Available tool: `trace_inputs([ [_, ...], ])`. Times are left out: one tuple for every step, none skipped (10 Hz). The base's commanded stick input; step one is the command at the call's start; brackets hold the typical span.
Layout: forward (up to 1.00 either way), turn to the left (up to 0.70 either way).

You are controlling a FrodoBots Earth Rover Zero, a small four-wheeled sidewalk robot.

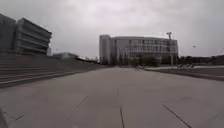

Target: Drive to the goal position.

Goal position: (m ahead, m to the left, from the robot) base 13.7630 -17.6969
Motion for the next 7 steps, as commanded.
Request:
trace_inputs([
  [0.85,0.00],
  [0.85,0.00],
  [0.85,0.00],
  [0.85,0.00],
  [0.85,0.00],
  [0.85,0.00],
  [0.85,0.00],
])
